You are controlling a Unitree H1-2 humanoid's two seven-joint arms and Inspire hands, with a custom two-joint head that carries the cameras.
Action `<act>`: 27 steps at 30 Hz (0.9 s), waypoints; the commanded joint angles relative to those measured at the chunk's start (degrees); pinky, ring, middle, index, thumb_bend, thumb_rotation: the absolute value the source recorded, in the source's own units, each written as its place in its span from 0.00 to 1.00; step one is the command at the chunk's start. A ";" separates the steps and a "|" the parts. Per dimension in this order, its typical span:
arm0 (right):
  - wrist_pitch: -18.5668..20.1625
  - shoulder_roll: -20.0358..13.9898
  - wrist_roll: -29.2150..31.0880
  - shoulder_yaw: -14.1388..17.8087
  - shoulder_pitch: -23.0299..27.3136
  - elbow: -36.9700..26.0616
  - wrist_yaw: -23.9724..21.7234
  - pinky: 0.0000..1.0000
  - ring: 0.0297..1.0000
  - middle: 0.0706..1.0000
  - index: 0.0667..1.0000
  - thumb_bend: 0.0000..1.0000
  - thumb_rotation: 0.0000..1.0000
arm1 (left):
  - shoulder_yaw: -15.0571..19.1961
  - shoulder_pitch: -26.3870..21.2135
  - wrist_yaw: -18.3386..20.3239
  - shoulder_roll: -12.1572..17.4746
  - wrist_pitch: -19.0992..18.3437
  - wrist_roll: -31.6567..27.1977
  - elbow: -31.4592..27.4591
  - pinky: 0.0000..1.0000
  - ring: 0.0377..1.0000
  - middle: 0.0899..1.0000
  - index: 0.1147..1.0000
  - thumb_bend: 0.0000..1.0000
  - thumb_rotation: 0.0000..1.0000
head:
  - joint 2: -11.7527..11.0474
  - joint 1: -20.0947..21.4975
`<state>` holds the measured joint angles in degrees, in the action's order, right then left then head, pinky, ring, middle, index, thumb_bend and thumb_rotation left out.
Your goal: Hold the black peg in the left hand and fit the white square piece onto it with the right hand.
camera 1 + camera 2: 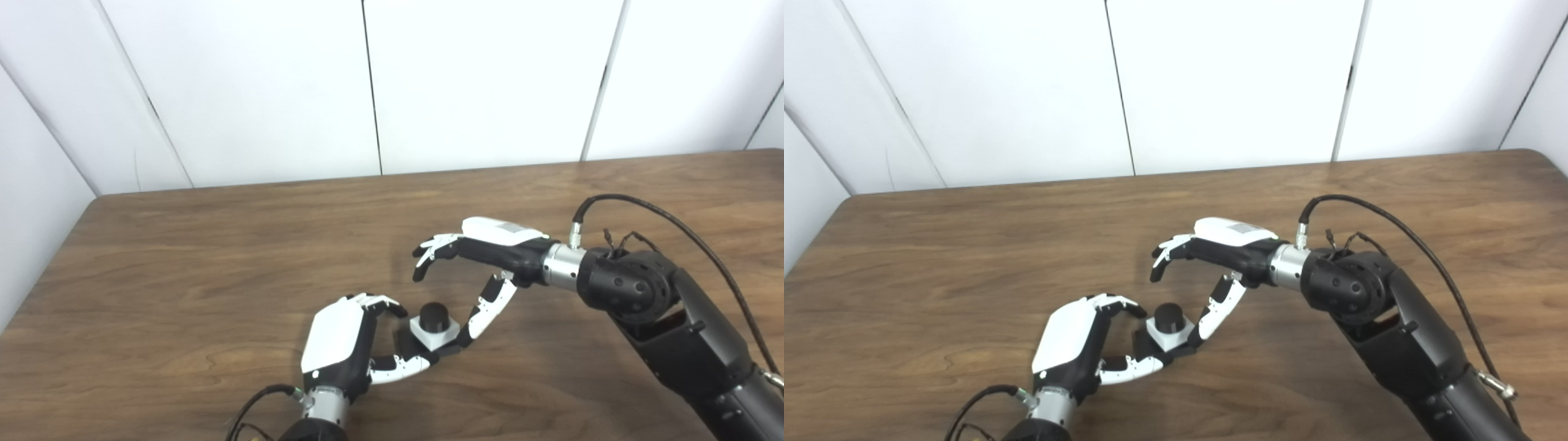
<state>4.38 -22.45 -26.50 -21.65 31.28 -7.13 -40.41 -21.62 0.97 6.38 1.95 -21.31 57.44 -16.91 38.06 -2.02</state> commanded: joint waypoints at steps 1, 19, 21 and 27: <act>-0.92 -0.39 0.13 1.19 3.04 -0.85 1.92 0.83 0.95 0.89 0.71 1.00 0.30 | 0.21 -1.26 -0.76 0.21 1.42 0.23 -2.08 0.93 0.87 0.77 0.65 0.88 0.51 | 0.01 0.11; 1.78 -1.12 -0.02 3.79 3.95 -0.75 2.11 0.86 0.96 0.90 0.71 1.00 0.29 | 3.34 -1.02 5.97 4.44 1.00 -2.76 -5.96 0.94 0.90 0.84 0.80 0.96 0.53 | -0.27 0.50; 1.82 -1.08 -0.11 4.02 4.19 -0.40 2.25 0.86 0.95 0.89 0.71 1.00 0.29 | 3.61 -0.75 6.39 5.44 1.59 -3.24 -6.41 0.92 0.90 0.83 0.81 0.96 0.53 | -0.34 0.46; 1.02 -1.61 0.18 4.72 4.56 0.57 2.70 0.84 0.94 0.89 0.71 1.00 0.29 | 6.06 0.29 7.09 7.67 1.23 -4.76 -8.18 0.92 0.90 0.85 0.81 0.94 0.53 | -0.64 0.78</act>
<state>5.91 -22.86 -26.87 -18.16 33.14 -5.71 -39.55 -16.77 2.20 13.96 8.61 -21.14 52.96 -22.79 37.35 -1.23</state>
